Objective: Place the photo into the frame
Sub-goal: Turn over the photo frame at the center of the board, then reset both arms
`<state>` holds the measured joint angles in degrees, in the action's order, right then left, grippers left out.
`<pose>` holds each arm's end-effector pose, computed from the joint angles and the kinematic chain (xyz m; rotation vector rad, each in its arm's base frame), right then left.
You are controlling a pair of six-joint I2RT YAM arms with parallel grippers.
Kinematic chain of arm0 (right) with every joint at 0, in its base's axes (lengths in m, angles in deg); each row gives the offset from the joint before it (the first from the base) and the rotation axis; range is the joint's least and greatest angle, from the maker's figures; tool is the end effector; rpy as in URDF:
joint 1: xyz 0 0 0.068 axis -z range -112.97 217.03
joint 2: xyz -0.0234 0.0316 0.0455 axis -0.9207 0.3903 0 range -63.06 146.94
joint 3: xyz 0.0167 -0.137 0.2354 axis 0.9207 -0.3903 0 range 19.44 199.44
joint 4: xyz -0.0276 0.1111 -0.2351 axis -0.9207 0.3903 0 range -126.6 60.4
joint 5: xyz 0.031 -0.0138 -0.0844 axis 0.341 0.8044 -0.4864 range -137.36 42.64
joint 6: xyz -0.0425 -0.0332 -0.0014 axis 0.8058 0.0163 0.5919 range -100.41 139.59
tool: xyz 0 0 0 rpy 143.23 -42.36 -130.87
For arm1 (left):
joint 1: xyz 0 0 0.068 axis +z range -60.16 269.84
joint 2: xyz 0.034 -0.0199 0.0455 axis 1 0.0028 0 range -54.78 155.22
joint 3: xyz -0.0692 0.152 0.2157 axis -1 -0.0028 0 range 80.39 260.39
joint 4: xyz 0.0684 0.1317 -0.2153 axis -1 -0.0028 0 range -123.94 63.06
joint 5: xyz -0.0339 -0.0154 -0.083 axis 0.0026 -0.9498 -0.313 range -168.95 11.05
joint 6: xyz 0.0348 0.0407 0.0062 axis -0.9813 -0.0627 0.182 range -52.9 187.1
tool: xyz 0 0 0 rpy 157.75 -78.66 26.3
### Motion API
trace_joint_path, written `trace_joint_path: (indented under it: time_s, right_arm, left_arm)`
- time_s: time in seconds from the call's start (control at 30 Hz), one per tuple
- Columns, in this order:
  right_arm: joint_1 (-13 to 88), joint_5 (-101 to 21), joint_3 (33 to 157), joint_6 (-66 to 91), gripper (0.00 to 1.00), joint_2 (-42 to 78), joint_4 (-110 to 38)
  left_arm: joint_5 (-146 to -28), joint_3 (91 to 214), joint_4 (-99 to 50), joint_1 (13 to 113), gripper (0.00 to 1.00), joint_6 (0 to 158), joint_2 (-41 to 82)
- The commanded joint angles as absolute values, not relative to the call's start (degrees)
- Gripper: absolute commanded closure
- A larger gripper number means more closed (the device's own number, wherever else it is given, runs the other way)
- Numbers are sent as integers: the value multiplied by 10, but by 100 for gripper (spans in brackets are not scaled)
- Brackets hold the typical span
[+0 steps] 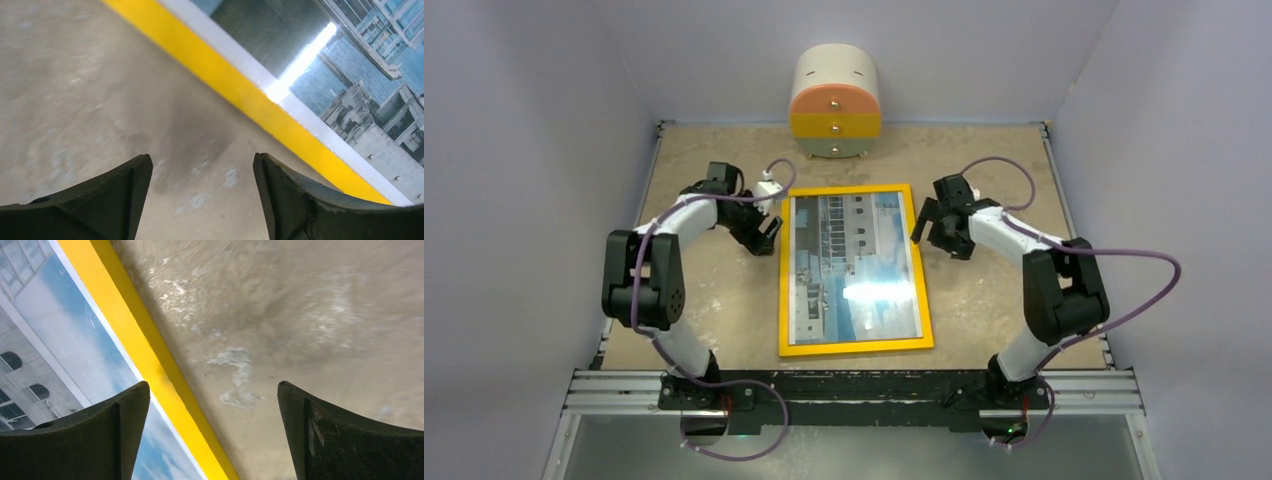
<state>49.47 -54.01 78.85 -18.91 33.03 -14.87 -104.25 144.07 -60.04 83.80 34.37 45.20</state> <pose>0.3232 0.0978 0.1846 0.5134 2.5431 0.2115 0.3327 -0.0505 0.1773 0.9837 2.4695 -0.4685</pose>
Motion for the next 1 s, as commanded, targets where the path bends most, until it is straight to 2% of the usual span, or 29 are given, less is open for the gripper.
trace_joint_path:
  time_s: [0.0, 0.1, 0.17, 0.23, 0.37, 0.5, 0.73, 0.83, 0.93, 0.97]
  right_arm:
    - [498, -680, 769, -162, 1, 239, -145]
    - [498, -756, 689, -108, 1, 172, -306]
    - [498, -841, 638, -69, 1, 142, -410]
    - [498, -871, 599, -25, 1, 134, -483]
    - [517, -918, 590, -51, 1, 159, -505]
    - [524, -937, 526, -15, 1, 152, -624]
    - [546, -945, 371, 78, 1, 147, -963]
    - [559, -918, 340, 86, 1, 175, -1053]
    - [567, -861, 332, 104, 1, 215, -1115]
    - [567, -851, 327, 130, 1, 229, -1156]
  left_arm:
    - [-1069, 1445, -528, 896, 20, 398, 362]
    - [-1082, 1373, -372, 947, 18, 467, 303]
    - [-1050, 1304, -268, 953, 17, 502, 280]
    - [-1019, 1259, -179, 953, 16, 516, 272]
    - [-1010, 1174, -26, 954, 14, 549, 281]
    - [-1017, 1099, 123, 954, 13, 604, 303]
    - [-993, 971, 435, 953, 10, 631, 362]
    - [-979, 946, 444, 945, 10, 616, 351]
    - [-959, 877, 646, 912, 8, 599, 412]
    - [-950, 873, 629, 904, 8, 586, 401]
